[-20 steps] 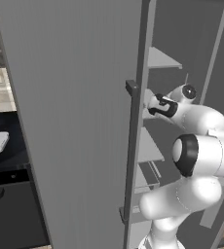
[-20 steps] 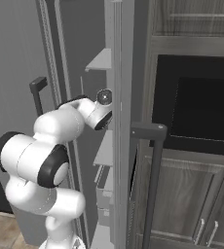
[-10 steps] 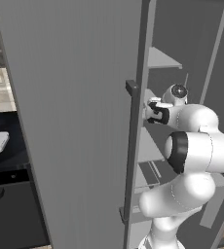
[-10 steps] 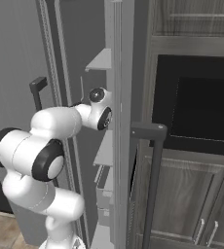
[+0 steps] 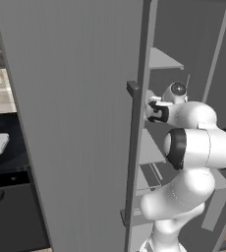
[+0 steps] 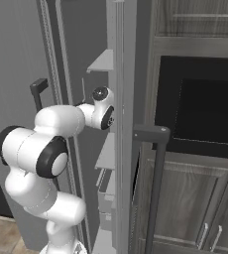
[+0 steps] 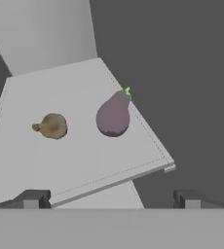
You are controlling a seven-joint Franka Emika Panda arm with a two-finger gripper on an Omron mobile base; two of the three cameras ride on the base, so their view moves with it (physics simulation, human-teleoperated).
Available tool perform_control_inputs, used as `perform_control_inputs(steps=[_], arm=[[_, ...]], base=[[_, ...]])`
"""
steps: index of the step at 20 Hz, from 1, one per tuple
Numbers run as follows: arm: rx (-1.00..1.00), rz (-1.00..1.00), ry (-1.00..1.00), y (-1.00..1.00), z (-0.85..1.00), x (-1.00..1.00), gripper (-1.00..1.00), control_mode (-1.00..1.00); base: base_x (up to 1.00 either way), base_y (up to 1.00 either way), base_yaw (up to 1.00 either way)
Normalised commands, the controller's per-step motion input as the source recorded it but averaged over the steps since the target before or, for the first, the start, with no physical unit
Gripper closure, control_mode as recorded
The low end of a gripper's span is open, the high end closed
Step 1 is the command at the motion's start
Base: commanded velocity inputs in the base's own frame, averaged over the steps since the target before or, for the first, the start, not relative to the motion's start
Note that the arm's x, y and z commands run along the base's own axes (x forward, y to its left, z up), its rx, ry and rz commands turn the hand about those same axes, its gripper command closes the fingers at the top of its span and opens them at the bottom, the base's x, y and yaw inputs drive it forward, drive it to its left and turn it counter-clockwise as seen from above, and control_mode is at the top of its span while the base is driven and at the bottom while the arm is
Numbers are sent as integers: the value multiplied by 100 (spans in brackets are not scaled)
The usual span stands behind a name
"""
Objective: Take the garlic and eggplant out of the freezer and place them in the tupperware container on the counter. Then put the tupperware containing the vegetables back in the freezer.
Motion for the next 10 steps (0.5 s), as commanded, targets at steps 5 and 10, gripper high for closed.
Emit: perform_control_inputs(steps=[5,10], arm=[[6,0,0,-21,0,14,-100,-100],[1,0,0,-15,0,11,-100,-100]], base=[[0,0,0],[0,0,0]])
